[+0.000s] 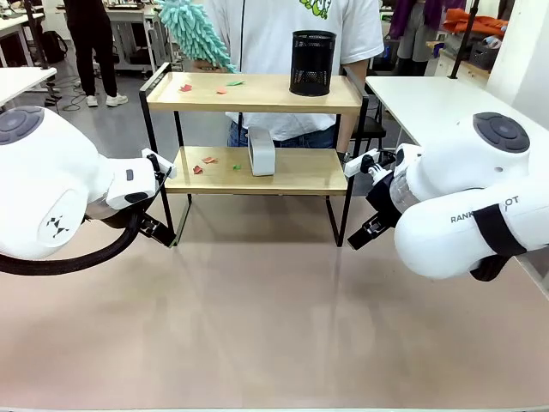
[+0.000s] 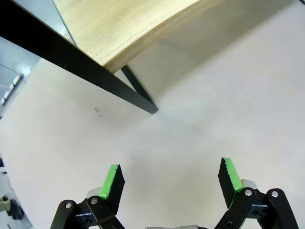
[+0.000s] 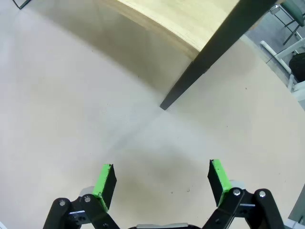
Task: Clean the shelf.
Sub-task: Pick up the Duster from the human.
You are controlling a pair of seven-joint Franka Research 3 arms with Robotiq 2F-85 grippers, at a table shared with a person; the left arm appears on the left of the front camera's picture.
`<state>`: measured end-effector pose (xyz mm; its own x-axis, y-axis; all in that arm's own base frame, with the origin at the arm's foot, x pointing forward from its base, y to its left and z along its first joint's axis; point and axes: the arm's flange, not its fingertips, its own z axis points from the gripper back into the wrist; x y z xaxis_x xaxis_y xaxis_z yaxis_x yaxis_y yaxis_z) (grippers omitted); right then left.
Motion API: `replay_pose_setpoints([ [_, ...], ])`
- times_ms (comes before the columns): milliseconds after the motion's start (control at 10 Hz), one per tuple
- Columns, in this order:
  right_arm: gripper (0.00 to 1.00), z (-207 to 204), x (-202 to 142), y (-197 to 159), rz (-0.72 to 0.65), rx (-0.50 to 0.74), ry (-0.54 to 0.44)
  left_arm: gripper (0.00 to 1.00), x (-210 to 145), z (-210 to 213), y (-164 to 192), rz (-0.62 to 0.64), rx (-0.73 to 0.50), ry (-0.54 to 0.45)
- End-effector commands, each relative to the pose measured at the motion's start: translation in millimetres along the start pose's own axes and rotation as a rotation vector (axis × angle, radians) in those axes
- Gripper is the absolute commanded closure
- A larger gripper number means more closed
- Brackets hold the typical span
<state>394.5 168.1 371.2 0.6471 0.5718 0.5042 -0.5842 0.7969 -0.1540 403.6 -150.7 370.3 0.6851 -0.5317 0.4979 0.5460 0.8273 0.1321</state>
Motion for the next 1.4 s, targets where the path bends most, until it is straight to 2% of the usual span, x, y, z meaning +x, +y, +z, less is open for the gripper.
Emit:
replay_pose_setpoints([
  [0, 0.00, 0, 0, 0, -0.001, 0.000, 0.000, 0.00, 0, 0, 0, 0.000, 0.000, 0.000],
  [100, 0.00, 0, 0, 0, 0.000, 0.000, 0.000, 0.00, 0, 0, 0, 0.000, 0.000, 0.000],
  [200, 0.00, 28, 14, -2, -0.064, 0.059, 0.175, 0.00, 1, 38, 4, -0.129, -0.210, 0.191],
  [300, 0.00, 90, 2, -15, -0.250, 0.318, 0.339, 0.00, -15, 91, 26, -0.274, -0.384, 0.282],
  [400, 0.00, 152, -22, -31, -0.365, 0.499, 0.225, 0.00, -36, 134, 55, -0.284, -0.506, 0.292],
  [500, 0.00, 202, -55, -50, -0.524, 0.673, 0.127, 0.00, -56, 168, 92, -0.208, -0.601, 0.196],
  [600, 0.00, 238, -103, -77, -0.634, 0.833, -0.083, 0.00, -77, 193, 138, -0.075, -0.657, 0.067],
  [700, 0.00, 254, -168, -106, -0.768, 0.928, -0.297, 0.00, -108, 206, 190, 0.124, -0.728, -0.094],
  [800, 0.00, 251, -244, -132, -0.975, 0.967, -0.520, 0.00, -153, 207, 242, 0.378, -0.855, -0.350],
  [900, 0.00, 237, -294, -143, -1.133, 0.976, -0.605, 0.00, -188, 195, 269, 0.627, -0.872, -0.575],
  [1000, 0.00, 222, -321, -143, -1.246, 0.981, -0.656, 0.00, -212, 187, 279, 0.791, -0.872, -0.747],
  [1100, 0.00, 209, -329, -140, -1.289, 0.916, -0.702, 0.00, -218, 172, 276, 0.843, -0.861, -0.716],
  [1200, 0.00, 283, -233, -162, -0.783, 0.902, -0.250, 0.00, -230, 233, 263, 0.372, -0.799, -0.299],
  [1300, 0.00, 283, -233, -162, -0.783, 0.902, -0.250, 0.00, -230, 233, 263, 0.372, -0.799, -0.299],
])
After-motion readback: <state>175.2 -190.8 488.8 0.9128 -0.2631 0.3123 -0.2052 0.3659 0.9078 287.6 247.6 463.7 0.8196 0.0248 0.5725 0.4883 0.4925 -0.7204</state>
